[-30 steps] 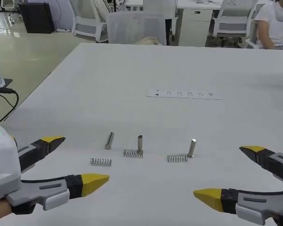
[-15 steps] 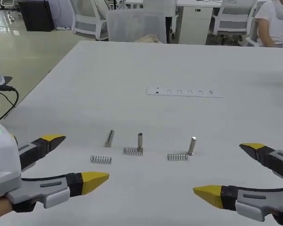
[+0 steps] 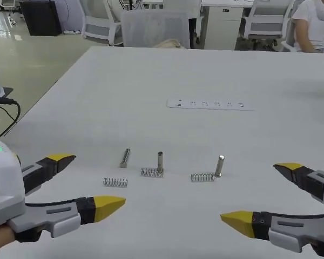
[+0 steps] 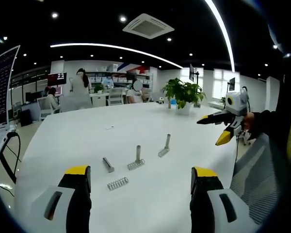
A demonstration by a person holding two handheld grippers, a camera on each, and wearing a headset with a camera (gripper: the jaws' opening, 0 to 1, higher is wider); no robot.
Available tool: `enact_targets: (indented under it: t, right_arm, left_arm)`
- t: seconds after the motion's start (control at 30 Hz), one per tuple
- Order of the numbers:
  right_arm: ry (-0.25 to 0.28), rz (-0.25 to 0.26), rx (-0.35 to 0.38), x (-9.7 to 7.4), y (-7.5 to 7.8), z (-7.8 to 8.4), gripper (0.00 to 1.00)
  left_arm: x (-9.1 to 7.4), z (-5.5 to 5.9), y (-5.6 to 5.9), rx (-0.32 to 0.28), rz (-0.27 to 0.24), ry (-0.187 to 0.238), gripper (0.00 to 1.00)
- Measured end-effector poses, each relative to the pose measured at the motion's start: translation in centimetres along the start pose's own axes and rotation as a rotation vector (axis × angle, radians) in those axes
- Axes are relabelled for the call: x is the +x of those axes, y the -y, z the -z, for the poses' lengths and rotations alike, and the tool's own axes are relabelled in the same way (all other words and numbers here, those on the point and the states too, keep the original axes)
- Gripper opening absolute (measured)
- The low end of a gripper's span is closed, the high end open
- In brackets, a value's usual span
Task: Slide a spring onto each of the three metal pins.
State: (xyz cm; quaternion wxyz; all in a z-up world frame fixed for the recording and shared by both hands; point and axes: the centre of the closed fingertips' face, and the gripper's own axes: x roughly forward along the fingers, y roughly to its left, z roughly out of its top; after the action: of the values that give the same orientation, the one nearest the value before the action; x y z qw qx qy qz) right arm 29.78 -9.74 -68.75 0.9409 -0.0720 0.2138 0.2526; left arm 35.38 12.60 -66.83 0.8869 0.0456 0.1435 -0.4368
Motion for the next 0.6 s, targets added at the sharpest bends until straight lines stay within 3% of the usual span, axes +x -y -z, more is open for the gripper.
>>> enact_targets:
  t: [0.6]
  right_arm:
    - [0.0,0.007,-0.002,-0.13,-0.01,0.01,0.92]
  left_arm:
    - [-0.05,0.02,-0.1,0.0,-0.004,0.0,0.82]
